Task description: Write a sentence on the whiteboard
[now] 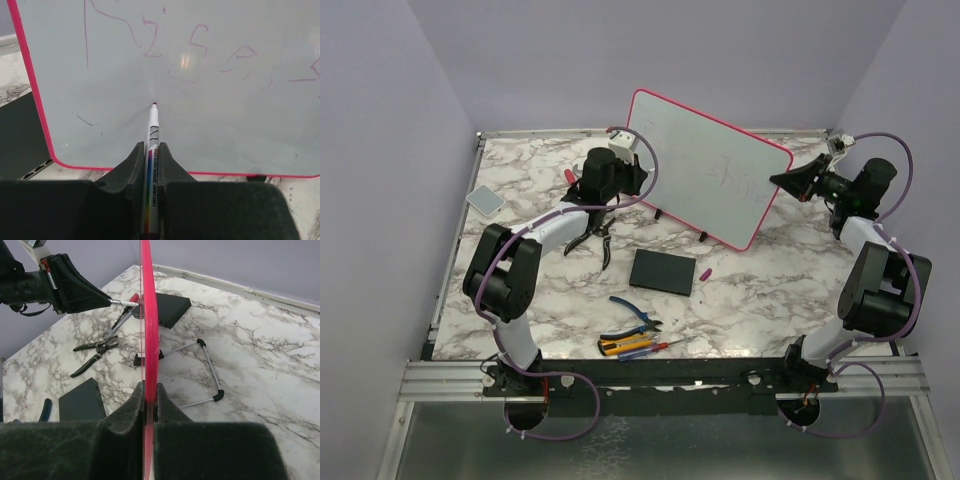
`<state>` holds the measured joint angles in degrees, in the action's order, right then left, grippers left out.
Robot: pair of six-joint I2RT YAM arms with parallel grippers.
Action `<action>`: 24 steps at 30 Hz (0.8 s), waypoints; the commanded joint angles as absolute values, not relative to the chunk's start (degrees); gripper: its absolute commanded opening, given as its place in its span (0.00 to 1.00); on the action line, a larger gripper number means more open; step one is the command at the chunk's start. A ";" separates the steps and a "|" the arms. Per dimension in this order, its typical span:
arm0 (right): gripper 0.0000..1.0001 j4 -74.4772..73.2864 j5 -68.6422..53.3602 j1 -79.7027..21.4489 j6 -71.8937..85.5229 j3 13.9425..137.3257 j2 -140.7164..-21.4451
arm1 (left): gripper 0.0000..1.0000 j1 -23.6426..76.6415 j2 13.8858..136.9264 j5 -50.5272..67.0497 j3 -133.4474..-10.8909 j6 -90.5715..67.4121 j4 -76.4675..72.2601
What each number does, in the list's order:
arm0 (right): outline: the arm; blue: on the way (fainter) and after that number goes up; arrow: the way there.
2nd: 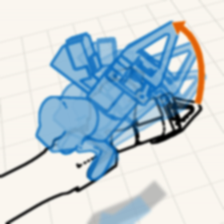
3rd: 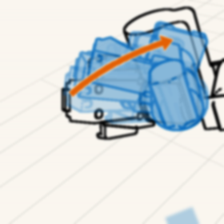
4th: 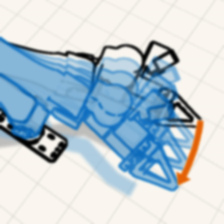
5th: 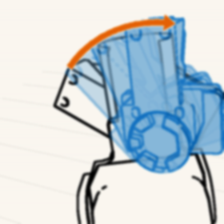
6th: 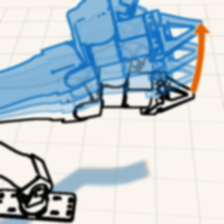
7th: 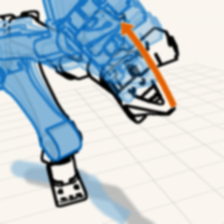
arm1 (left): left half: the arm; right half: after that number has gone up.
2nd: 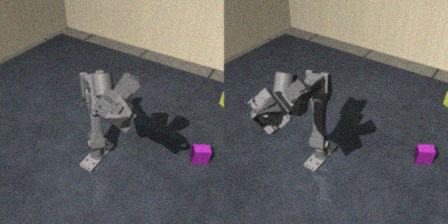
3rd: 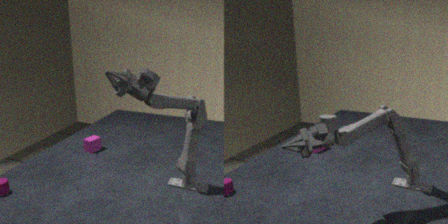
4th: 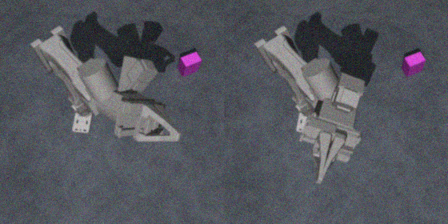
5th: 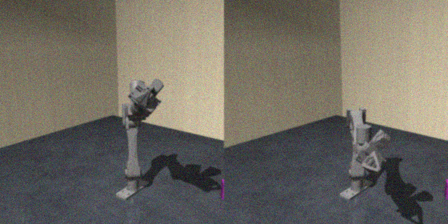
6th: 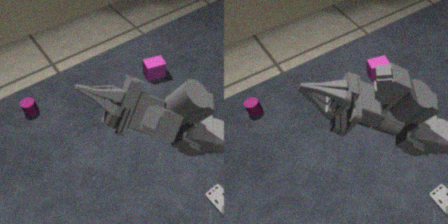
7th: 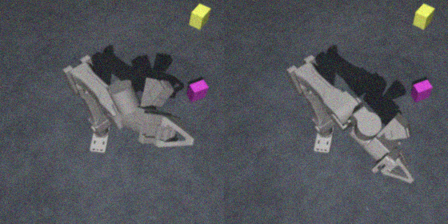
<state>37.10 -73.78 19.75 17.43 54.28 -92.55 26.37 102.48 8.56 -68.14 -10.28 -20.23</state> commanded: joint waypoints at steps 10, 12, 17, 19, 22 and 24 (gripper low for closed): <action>0.01 32.56 -73.74 18.04 12.59 54.06 -92.94 | 0.00 26.54 103.20 7.94 -64.89 -10.65 -22.73; 0.01 32.45 -73.78 18.09 12.50 54.18 -92.99 | 0.00 26.54 103.11 7.98 -64.06 -10.59 -22.69; 0.01 32.26 -73.69 17.97 12.35 54.15 -92.90 | 0.00 26.57 103.02 7.83 -62.49 -10.47 -22.76; 0.01 32.02 -73.66 17.96 12.25 54.16 -92.90 | 0.00 26.55 102.84 7.50 -61.96 -10.43 -22.72; 0.01 31.78 -73.54 17.94 12.06 54.22 -92.81 | 0.00 26.54 102.66 7.38 -61.55 -10.32 -22.70; 0.00 31.55 -73.44 17.95 11.82 54.23 -92.81 | 0.00 26.54 102.66 7.20 -61.80 -10.37 -22.76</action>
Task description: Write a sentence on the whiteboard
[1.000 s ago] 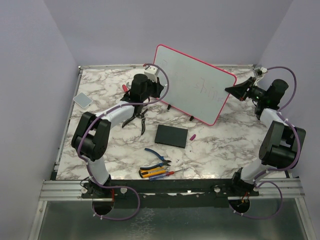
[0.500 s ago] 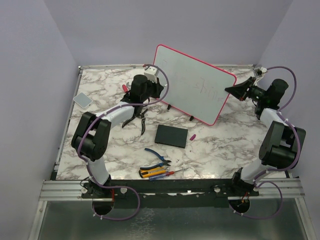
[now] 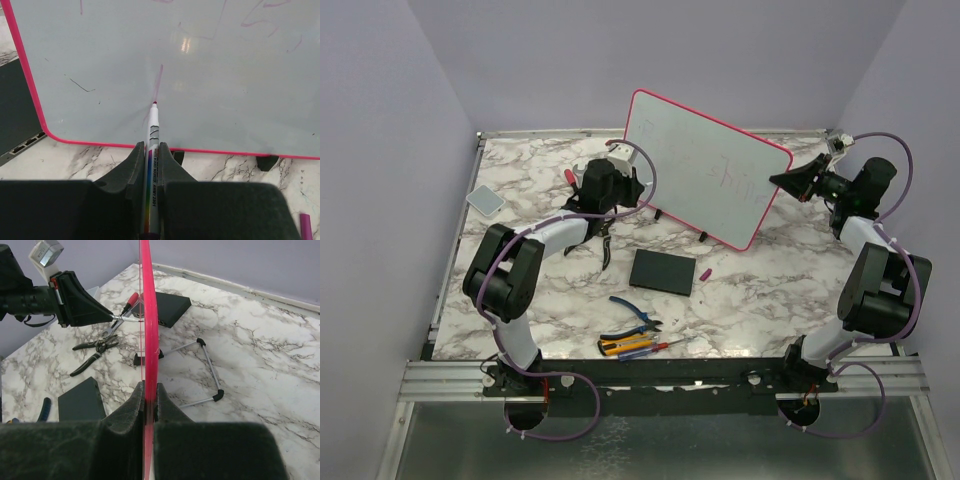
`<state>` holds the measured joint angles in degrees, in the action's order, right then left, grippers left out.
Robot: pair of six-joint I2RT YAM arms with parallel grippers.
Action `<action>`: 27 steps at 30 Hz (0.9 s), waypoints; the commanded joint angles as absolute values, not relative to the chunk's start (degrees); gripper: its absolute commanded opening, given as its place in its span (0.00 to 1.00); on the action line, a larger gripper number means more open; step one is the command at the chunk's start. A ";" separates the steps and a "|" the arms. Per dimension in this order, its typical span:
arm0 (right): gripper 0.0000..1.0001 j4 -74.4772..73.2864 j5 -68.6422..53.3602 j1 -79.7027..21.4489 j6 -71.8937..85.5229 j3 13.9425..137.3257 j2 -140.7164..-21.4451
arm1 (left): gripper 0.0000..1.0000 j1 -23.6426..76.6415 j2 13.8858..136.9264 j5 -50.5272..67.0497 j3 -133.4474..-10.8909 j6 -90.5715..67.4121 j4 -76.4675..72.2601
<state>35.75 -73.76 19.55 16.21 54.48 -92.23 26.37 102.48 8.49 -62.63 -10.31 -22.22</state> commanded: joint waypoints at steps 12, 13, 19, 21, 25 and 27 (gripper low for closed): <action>0.01 30.61 -73.15 17.77 11.14 54.48 -92.81 | 0.00 27.40 103.66 10.08 -64.03 -10.74 -23.08; 0.01 30.40 -73.13 17.72 11.06 54.57 -92.79 | 0.00 27.54 103.70 10.19 -63.95 -10.67 -23.03; 0.01 29.45 -72.96 17.48 10.33 54.81 -92.90 | 0.00 28.18 103.73 11.59 -63.26 -10.24 -23.26; 0.00 29.32 -72.95 17.40 10.26 54.93 -92.90 | 0.00 28.48 103.56 11.70 -62.80 -9.82 -23.25; 0.01 29.14 -72.90 17.43 10.12 54.91 -92.83 | 0.00 28.48 103.45 11.10 -61.99 -9.56 -22.90; 0.01 28.97 -72.78 17.43 9.95 54.89 -92.81 | 0.00 28.48 103.41 10.63 -61.76 -9.25 -22.19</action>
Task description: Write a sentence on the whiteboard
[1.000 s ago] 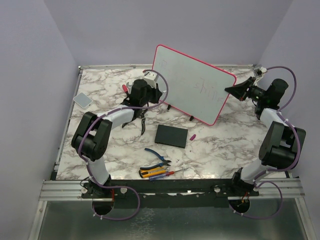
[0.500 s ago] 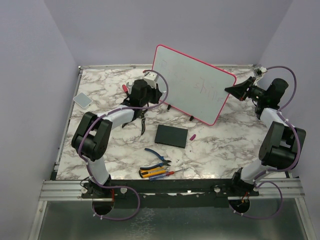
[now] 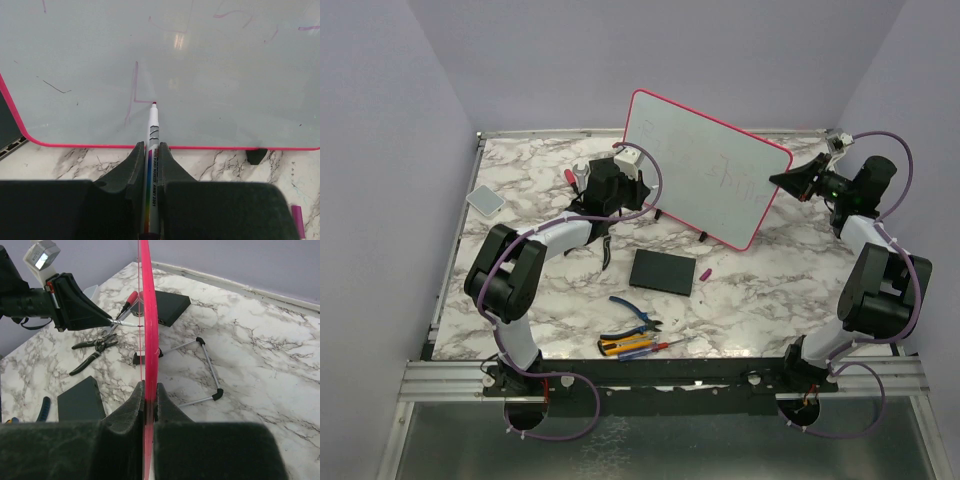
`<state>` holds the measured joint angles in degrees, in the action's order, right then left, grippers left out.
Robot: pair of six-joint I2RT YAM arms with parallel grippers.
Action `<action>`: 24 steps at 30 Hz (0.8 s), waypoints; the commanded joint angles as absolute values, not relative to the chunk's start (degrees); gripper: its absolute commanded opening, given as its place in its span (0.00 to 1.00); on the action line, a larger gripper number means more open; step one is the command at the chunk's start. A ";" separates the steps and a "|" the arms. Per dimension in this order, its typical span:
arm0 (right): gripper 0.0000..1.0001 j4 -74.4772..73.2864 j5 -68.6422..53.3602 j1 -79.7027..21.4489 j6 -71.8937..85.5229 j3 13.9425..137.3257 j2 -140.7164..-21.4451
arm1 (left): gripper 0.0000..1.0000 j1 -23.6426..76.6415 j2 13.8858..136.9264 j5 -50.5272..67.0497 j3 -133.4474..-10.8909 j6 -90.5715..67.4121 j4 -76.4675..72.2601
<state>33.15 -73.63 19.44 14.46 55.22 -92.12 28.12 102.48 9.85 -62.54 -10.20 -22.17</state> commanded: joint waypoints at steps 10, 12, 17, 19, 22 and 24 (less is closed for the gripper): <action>0.01 28.39 -72.69 17.32 9.65 54.98 -92.73 | 0.00 28.39 103.03 9.39 -60.54 -7.85 -19.64; 0.01 28.41 -72.69 17.32 9.50 54.98 -92.72 | 0.00 28.39 102.80 8.67 -60.22 -7.69 -19.60; 0.01 28.34 -72.60 17.39 9.49 54.94 -92.64 | 0.00 27.80 102.61 7.51 -60.55 -7.96 -19.60; 0.01 28.30 -72.60 17.32 9.42 55.00 -92.55 | 0.00 27.54 102.44 7.14 -60.49 -8.09 -19.76; 0.01 28.36 -72.60 17.32 9.44 54.94 -92.64 | 0.00 27.21 102.08 6.76 -60.22 -8.14 -19.91; 0.01 28.22 -72.60 17.34 9.40 54.99 -92.64 | 0.00 27.02 101.89 6.52 -60.16 -8.15 -19.95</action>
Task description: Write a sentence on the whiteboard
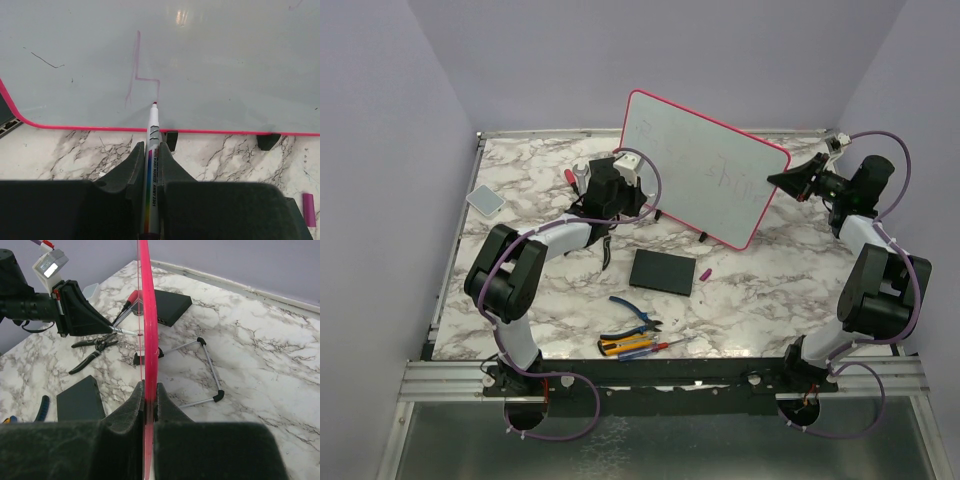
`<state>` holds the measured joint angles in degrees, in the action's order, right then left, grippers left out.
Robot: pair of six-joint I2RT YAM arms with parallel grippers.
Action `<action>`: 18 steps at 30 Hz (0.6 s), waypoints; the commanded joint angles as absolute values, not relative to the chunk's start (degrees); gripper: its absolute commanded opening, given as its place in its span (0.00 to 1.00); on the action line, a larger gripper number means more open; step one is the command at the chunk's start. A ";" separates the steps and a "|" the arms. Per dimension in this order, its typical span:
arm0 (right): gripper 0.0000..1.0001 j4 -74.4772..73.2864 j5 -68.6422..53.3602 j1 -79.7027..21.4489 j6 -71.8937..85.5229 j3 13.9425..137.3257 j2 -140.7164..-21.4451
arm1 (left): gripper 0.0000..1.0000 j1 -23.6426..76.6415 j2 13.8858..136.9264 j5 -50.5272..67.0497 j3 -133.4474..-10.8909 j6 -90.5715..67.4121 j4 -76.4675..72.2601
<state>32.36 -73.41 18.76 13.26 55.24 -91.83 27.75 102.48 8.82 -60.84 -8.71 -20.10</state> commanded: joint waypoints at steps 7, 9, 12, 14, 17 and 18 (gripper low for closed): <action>0.01 28.15 -72.60 17.35 9.25 55.00 -92.55 | 0.00 25.95 101.50 6.20 -60.12 -8.04 -20.02; 0.01 28.05 -72.60 17.37 9.28 54.95 -92.59 | 0.00 25.69 101.34 6.18 -60.12 -7.92 -19.99; 0.01 28.04 -72.60 17.37 9.29 54.95 -92.64 | 0.00 25.33 101.19 6.10 -60.03 -7.83 -19.96; 0.01 28.01 -72.60 17.35 9.24 55.01 -92.60 | 0.00 25.02 101.12 6.04 -60.03 -7.91 -20.04; 0.00 27.95 -72.62 17.34 9.19 55.01 -92.55 | 0.00 24.86 101.01 6.17 -59.94 -8.16 -20.48; 0.01 27.95 -72.61 17.33 9.21 54.97 -92.55 | 0.00 24.81 100.99 6.15 -59.94 -8.29 -20.60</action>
<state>32.05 -73.34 18.74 13.02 55.29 -91.81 25.36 102.45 7.75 -60.51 -8.71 -20.05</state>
